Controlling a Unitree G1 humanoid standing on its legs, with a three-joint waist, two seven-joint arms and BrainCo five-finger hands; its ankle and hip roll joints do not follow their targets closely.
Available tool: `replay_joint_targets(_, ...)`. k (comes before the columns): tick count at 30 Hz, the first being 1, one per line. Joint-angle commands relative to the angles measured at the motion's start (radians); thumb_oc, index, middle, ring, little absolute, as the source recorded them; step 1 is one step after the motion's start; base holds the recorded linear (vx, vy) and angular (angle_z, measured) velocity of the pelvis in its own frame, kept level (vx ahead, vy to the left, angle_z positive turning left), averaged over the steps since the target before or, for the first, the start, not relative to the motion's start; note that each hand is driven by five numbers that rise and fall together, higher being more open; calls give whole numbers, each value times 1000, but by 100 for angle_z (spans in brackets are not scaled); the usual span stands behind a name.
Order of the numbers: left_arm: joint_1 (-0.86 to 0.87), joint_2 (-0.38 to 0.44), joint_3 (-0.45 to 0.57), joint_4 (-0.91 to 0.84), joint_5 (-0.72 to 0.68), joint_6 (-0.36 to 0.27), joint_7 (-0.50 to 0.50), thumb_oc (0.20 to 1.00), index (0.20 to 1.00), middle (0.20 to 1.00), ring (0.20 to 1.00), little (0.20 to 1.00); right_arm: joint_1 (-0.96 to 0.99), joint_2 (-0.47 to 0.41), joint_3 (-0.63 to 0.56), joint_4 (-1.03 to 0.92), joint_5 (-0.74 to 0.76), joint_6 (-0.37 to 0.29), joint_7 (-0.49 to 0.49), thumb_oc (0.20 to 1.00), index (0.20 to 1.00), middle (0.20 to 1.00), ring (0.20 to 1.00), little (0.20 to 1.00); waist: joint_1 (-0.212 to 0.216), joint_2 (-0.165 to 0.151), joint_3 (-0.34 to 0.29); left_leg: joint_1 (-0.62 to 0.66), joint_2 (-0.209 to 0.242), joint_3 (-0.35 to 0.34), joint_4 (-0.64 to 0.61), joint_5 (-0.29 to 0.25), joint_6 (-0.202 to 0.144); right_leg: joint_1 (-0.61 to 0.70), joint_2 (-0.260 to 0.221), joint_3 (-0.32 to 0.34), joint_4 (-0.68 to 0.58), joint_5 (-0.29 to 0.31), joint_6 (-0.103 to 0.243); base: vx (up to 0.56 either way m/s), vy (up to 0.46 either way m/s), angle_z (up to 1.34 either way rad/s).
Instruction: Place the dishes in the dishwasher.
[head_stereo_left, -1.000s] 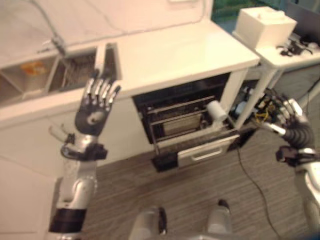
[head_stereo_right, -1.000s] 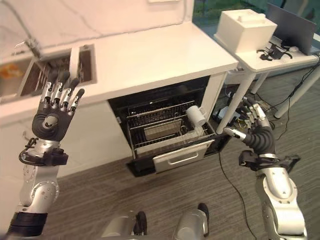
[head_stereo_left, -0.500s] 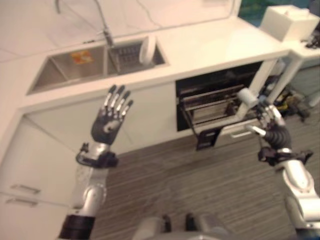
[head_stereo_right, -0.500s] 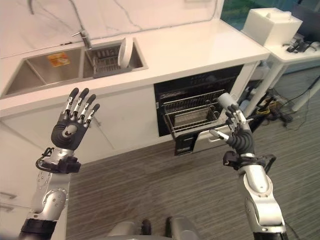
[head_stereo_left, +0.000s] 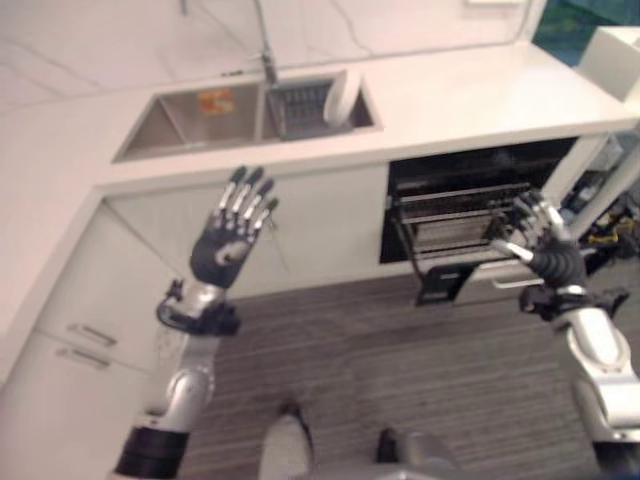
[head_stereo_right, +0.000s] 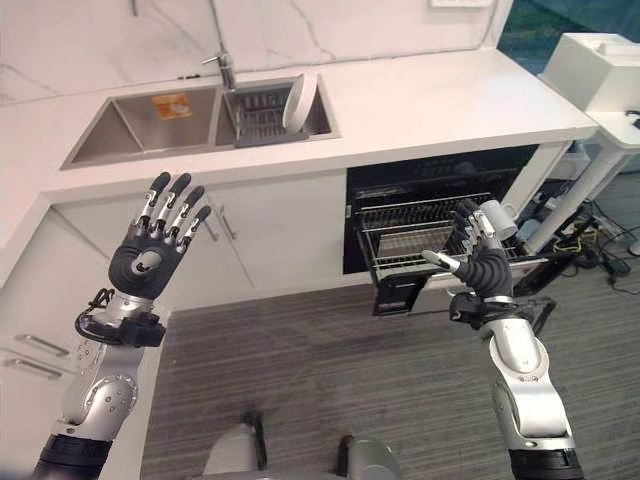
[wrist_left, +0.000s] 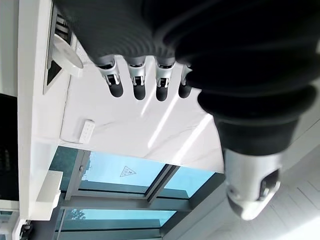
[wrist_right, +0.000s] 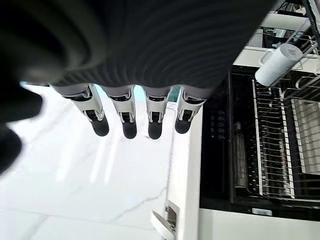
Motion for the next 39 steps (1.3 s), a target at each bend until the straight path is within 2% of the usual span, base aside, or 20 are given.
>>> replay_joint_targets(1,15,36,68,-83,-63,-87,-15,1000,1000,1000,1000,1000,-57,-52,-19,-63,-21,-76,27,1000,1000,1000,1000,1000,-12,10,0,114,-39,26,-64,76,2,123,56,5,-119,22,58,215,330,-34)
replay_joint_targets(3,15,35,78,-85,-66,-81,-11,1000,1000,1000,1000,1000,-46,-48,-21,-66,-26,-77,42,1000,1000,1000,1000,1000,-15,6,-6,142,-46,45,-64,51,5,144,35,2,-119,17,72,279,349,-36)
replay_joint_targets(6,-5,45,84,-81,-61,-53,3,1000,1000,1000,1000,1000,-35,-61,-36,-70,-4,-56,37,1000,1000,1000,1000,1000,-4,-1,-38,160,-84,32,-64,14,29,166,2,-5,-119,16,98,283,338,22)
replay_joint_targets(8,-42,45,76,-74,-24,-31,15,1000,1000,1000,1000,1000,-47,-55,-41,-71,-4,-43,23,1000,1000,1000,1000,1000,13,-15,-60,173,-133,14,-64,-17,50,173,-51,-26,-119,35,137,335,414,36)
replay_joint_targets(10,-74,41,71,-66,-3,-14,22,1000,1000,1000,1000,1000,-69,-32,-32,-71,-12,-39,1,1000,1000,1000,1000,1000,24,-29,-62,188,-170,-7,-64,-37,70,172,-95,-41,-119,80,166,282,356,28)
replay_joint_targets(12,-94,42,70,-58,22,3,20,1000,1000,1000,1000,1000,-87,-8,-18,-62,-23,-37,-22,1000,1000,1000,1000,1000,30,-33,-63,205,-203,-23,-64,-60,99,185,-117,-48,-119,132,175,271,314,31)
replay_joint_targets(14,-91,45,69,-61,36,20,5,1000,1000,1000,1000,1000,-86,8,-10,-69,-27,-26,-35,1000,1000,1000,1000,1000,32,-29,-62,214,-221,-34,-64,-70,120,212,-112,-56,-119,180,176,253,267,17)
replay_joint_targets(15,-86,44,67,-66,52,22,2,1000,1000,1000,1000,1000,-82,17,-8,-74,-28,-21,-35,1000,1000,1000,1000,1000,32,-24,-61,217,-224,-39,-64,-74,129,228,-105,-63,-119,225,178,255,287,21)
replay_joint_targets(16,-79,41,63,-73,97,16,-6,1000,1000,1000,1000,1000,-70,33,-1,-79,-39,-22,-30,1000,1000,1000,1000,1000,26,-12,-52,228,-226,-50,-64,-80,144,213,-90,-60,-47,281,180,249,296,6)
replay_joint_targets(17,-74,42,61,-77,125,6,-8,1000,1000,1000,1000,1000,-63,39,2,-81,-46,-21,-29,1000,1000,1000,1000,1000,22,-7,-44,233,-229,-56,-64,-81,150,176,-83,-46,25,289,176,258,283,8)
replay_joint_targets(18,-72,58,59,-81,136,-7,-18,1000,1000,1000,1000,1000,-55,30,-1,-81,-35,-12,-19,1000,1000,1000,1000,1000,13,-7,-35,237,-228,-54,-64,-80,149,121,-69,-22,51,279,162,244,142,-7)
replay_joint_targets(19,-73,76,59,-95,120,-15,-35,1000,1000,1000,1000,1000,-46,19,-13,-74,-20,-8,-7,1000,1000,1000,1000,1000,5,-10,-31,237,-228,-57,-64,-77,141,117,-42,-16,-12,251,149,262,13,-13)
replay_joint_targets(20,-80,86,62,-103,132,-23,-41,1000,1000,1000,1000,1000,-36,9,-25,-71,-9,-8,7,1000,1000,1000,1000,1000,-2,-18,-25,241,-227,-56,-64,-81,135,124,-41,-22,-119,243,145,205,-141,-27)
replay_joint_targets(22,-107,98,40,-116,176,-27,-9,1000,1000,1000,1000,1000,-30,9,-22,-62,2,-26,28,1000,1000,1000,1000,1000,-19,-54,-8,256,-234,-28,-64,-101,123,16,-100,24,-119,211,159,141,-265,-27)
replay_joint_targets(24,-127,95,15,-108,173,-11,10,1000,1000,1000,1000,1000,-38,25,0,-73,-10,-21,22,1000,1000,1000,1000,1000,-40,-69,-4,287,-237,-17,-64,-137,122,-80,-139,90,-119,279,187,226,-343,-9)
replay_joint_targets(26,-113,98,21,-113,169,-7,10,1000,1000,1000,1000,1000,-43,31,12,-87,-18,0,20,1000,1000,1000,1000,1000,-39,-74,-6,314,-236,-13,-64,-163,126,-121,-165,78,-119,313,202,271,-393,15)
replay_joint_targets(30,-105,96,30,-102,144,-1,22,1000,1000,1000,1000,1000,-56,36,28,-63,-20,20,-19,1000,1000,1000,1000,1000,-46,-72,-41,343,-198,-12,-64,-173,118,-101,-128,96,-119,252,198,235,-491,22)
replay_joint_targets(34,-96,79,40,-103,111,19,31,1000,1000,1000,1000,1000,-76,30,31,-79,0,55,-18,1000,1000,1000,1000,1000,-64,-57,-77,383,-135,14,-64,-168,89,-58,-79,90,-119,181,167,200,-428,6)
replay_joint_targets(37,-68,66,47,-115,110,12,17,1000,1000,1000,1000,1000,-61,16,13,-87,23,32,-11,1000,1000,1000,1000,1000,-73,-43,-81,394,-111,5,-64,-141,68,-32,-23,124,-119,154,133,171,-391,-16)
replay_joint_targets(39,-49,55,53,-119,107,7,0,1000,1000,1000,1000,1000,-45,12,-7,-87,39,12,4,1000,1000,1000,1000,1000,-75,-35,-79,400,-100,5,-64,-80,52,-11,1,130,-119,135,113,119,-273,-22)
